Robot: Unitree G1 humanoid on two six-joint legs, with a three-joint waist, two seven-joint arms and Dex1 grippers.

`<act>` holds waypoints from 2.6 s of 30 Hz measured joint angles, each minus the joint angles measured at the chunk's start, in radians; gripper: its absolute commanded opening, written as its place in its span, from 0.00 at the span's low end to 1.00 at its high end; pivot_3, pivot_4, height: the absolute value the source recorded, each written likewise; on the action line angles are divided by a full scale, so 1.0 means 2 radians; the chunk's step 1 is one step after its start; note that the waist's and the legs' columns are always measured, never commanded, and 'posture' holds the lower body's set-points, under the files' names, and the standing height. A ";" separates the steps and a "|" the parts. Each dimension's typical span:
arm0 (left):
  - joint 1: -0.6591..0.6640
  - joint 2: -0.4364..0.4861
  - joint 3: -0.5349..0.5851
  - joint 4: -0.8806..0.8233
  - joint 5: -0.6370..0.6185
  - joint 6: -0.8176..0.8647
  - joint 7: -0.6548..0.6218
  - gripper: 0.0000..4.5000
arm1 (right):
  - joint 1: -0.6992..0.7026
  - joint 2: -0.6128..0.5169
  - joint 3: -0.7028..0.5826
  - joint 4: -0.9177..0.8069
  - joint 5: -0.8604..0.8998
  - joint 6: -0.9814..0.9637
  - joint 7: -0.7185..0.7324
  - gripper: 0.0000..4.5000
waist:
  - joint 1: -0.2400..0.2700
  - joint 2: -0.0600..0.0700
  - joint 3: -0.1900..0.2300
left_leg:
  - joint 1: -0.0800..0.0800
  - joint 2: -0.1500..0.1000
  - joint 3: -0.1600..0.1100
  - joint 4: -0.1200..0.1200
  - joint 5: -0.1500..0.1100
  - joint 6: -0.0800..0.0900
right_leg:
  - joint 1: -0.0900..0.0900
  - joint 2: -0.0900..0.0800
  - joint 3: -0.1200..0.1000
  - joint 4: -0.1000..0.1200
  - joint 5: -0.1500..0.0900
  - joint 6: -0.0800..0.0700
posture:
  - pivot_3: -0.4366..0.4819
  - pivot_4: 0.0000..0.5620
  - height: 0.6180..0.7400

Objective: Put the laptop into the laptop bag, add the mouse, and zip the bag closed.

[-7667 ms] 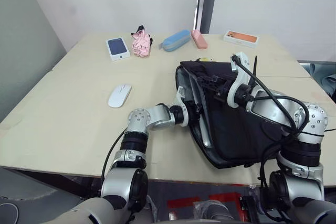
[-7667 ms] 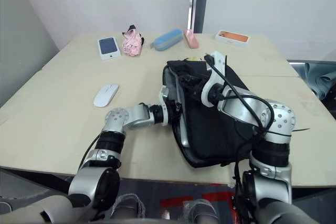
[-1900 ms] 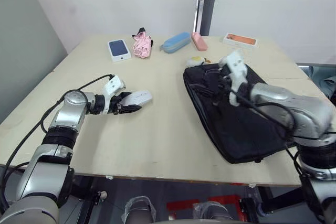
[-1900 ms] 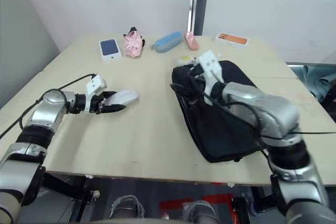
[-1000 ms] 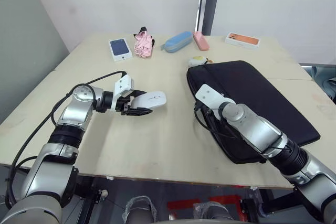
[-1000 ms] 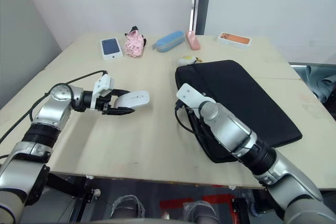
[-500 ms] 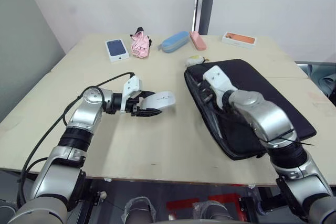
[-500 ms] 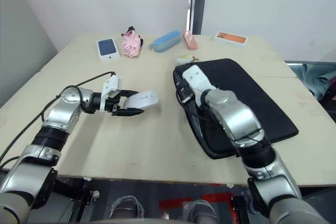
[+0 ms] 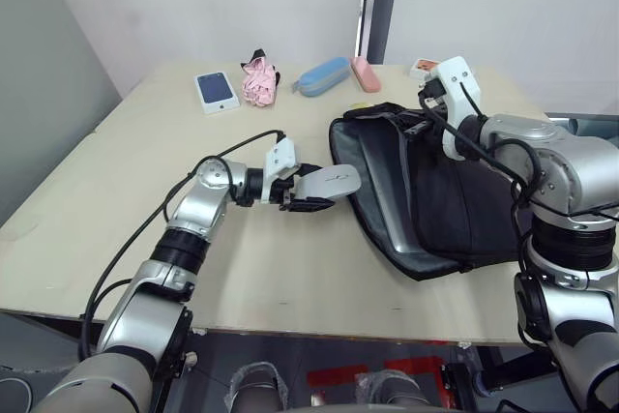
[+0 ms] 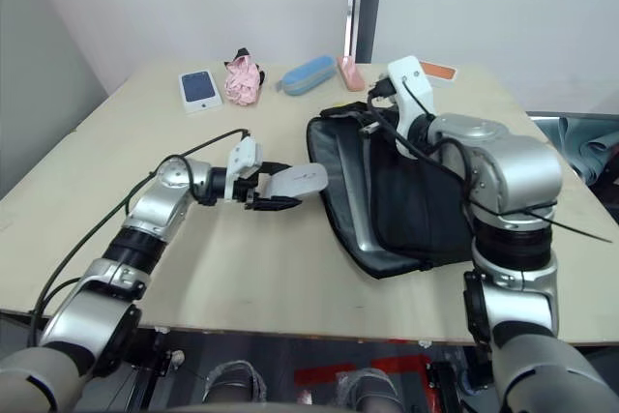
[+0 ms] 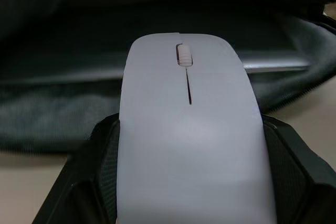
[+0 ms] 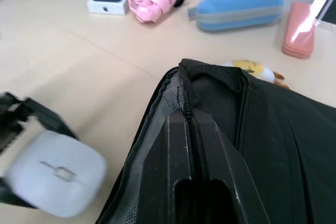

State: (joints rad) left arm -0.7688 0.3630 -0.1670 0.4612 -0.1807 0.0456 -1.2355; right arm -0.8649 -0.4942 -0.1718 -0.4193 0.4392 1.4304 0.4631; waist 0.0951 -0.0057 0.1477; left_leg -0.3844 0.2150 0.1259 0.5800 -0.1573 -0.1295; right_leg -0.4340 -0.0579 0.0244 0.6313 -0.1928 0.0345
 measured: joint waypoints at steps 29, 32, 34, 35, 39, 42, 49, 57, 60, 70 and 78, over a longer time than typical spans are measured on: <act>-0.125 -0.185 -0.015 0.257 0.078 -0.075 0.177 0.64 | 0.001 0.039 -0.003 -0.010 0.031 0.011 -0.062 0.00 | 0.006 0.000 0.000 | 0.000 0.000 0.000 0.000 0.000 0.001 | 0.000 0.000 0.000 -0.001 0.000 0.001 | 0.48 0.27 1.00; -0.131 -0.189 -0.011 0.274 0.078 -0.081 0.188 0.64 | 0.001 0.040 -0.003 -0.010 0.032 0.011 -0.065 0.00 | 0.005 0.000 0.000 | 0.000 0.000 0.000 0.000 0.000 0.001 | 0.000 0.000 0.000 0.000 0.001 0.001 | 0.48 0.27 1.00; -0.135 -0.190 -0.002 0.284 0.077 -0.083 0.191 0.75 | 0.001 0.043 -0.003 -0.011 0.033 0.013 -0.068 0.00 | 0.005 0.000 0.000 | 0.000 0.000 0.000 0.000 0.000 0.001 | 0.000 0.000 0.000 -0.001 0.001 0.001 | 0.48 0.27 1.00; -0.135 -0.192 0.005 0.287 0.075 -0.081 0.193 0.87 | 0.001 0.044 -0.003 -0.011 0.033 0.013 -0.069 0.00 | 0.006 0.000 0.000 | 0.000 0.000 0.000 0.000 0.000 0.001 | 0.000 0.000 0.000 -0.001 0.001 0.001 | 0.48 0.27 1.00; -0.135 -0.195 0.012 0.287 0.069 -0.076 0.177 0.99 | 0.001 0.044 -0.003 -0.011 0.034 0.014 -0.072 0.00 | 0.006 0.000 0.000 | 0.000 0.000 0.000 0.000 0.000 0.001 | 0.000 0.000 0.000 -0.001 0.001 0.001 | 0.48 0.27 1.00; -0.122 -0.193 0.017 0.265 0.065 -0.076 0.166 0.99 | 0.001 0.043 -0.004 -0.011 0.037 0.014 -0.072 0.00 | 0.006 0.000 0.000 | 0.000 0.000 0.000 0.000 0.000 0.001 | 0.000 0.000 0.000 -0.001 0.001 0.001 | 0.48 0.27 1.00; -0.060 -0.158 0.023 0.138 0.026 -0.024 0.112 0.99 | 0.002 0.038 -0.005 -0.012 0.045 0.014 -0.072 0.00 | 0.004 0.000 0.000 | 0.000 0.000 0.000 0.000 0.000 0.001 | 0.000 0.000 0.000 -0.001 0.000 0.000 | 0.48 0.27 1.00; 0.071 0.040 0.033 -0.139 -0.056 0.108 -0.012 0.99 | 0.014 0.026 -0.009 -0.018 0.060 0.010 -0.063 0.00 | 0.002 0.001 0.001 | 0.000 0.000 0.000 -0.002 0.000 0.000 | 0.000 0.000 0.000 -0.002 0.000 0.000 | 0.48 0.27 1.00; 0.107 0.120 0.046 -0.191 -0.095 0.152 -0.065 0.99 | 0.035 0.018 0.001 -0.025 0.062 -0.012 -0.049 0.00 | 0.003 0.002 0.001 | 0.000 0.000 0.000 -0.002 0.000 0.000 | 0.000 0.000 -0.001 -0.002 0.000 0.000 | 0.48 0.27 1.00; 0.126 0.298 0.124 -0.193 -0.164 0.207 -0.157 0.99 | 0.125 -0.033 0.143 -0.012 0.066 -0.249 0.168 0.00 | -0.012 0.002 0.002 | 0.000 0.000 0.001 -0.002 0.000 0.000 | -0.001 0.000 0.000 -0.001 -0.001 0.000 | 0.48 0.27 1.00; 0.179 0.364 0.164 -0.187 -0.174 0.159 -0.165 0.99 | 0.118 -0.051 0.185 0.087 0.040 -0.360 0.289 0.00 | -0.008 0.002 0.002 | 0.000 0.000 0.000 -0.001 -0.001 0.002 | -0.001 0.000 -0.001 -0.001 -0.001 -0.001 | 0.48 0.27 1.00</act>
State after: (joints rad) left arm -0.4098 1.0914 0.1611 0.0879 -0.5277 0.3635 -1.5651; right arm -0.6282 -0.5965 0.1981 -0.2454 0.5195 0.7108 1.0407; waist 0.0781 -0.0013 0.1510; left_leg -0.3845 0.2157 0.1265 0.5782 -0.1600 -0.1252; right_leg -0.4350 -0.0585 0.0229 0.6302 -0.1940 0.0333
